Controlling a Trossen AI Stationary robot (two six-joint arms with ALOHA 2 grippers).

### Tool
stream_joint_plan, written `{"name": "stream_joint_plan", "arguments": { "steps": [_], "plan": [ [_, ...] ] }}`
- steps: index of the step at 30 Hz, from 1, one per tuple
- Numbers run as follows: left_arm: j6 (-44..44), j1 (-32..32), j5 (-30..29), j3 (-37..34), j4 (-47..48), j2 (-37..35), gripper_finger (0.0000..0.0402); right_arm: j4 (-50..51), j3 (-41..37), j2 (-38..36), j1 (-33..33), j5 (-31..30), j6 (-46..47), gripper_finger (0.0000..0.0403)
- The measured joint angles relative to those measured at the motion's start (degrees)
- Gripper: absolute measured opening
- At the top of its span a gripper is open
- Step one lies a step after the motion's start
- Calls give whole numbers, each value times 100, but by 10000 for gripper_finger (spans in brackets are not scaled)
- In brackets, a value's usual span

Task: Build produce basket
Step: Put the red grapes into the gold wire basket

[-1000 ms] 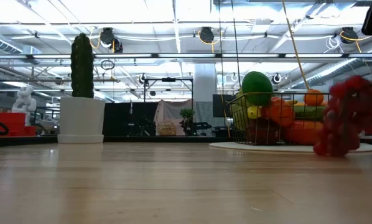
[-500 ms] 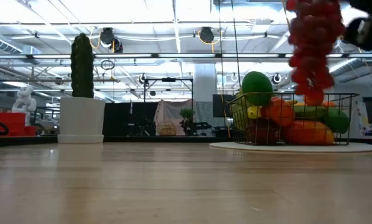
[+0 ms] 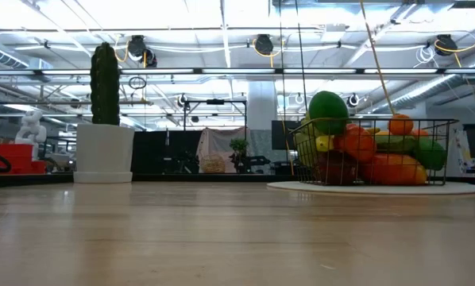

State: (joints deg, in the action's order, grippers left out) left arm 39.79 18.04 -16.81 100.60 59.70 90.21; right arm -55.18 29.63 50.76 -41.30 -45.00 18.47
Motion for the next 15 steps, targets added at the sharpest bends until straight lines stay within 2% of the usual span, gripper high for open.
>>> {"name": "stream_joint_plan", "arguments": {
  "steps": [4,9,15],
  "plan": [
    [37,0,-125,0,0,0,21,-1228,0,0,40,156,-1051,0],
    [97,0,-278,1,-2,0,21,-2204,0,-12,42,349,-1880,0],
    [-61,-13,-333,0,-240,0,21,-2211,326,-91,44,479,-2551,0]
  ]
}}
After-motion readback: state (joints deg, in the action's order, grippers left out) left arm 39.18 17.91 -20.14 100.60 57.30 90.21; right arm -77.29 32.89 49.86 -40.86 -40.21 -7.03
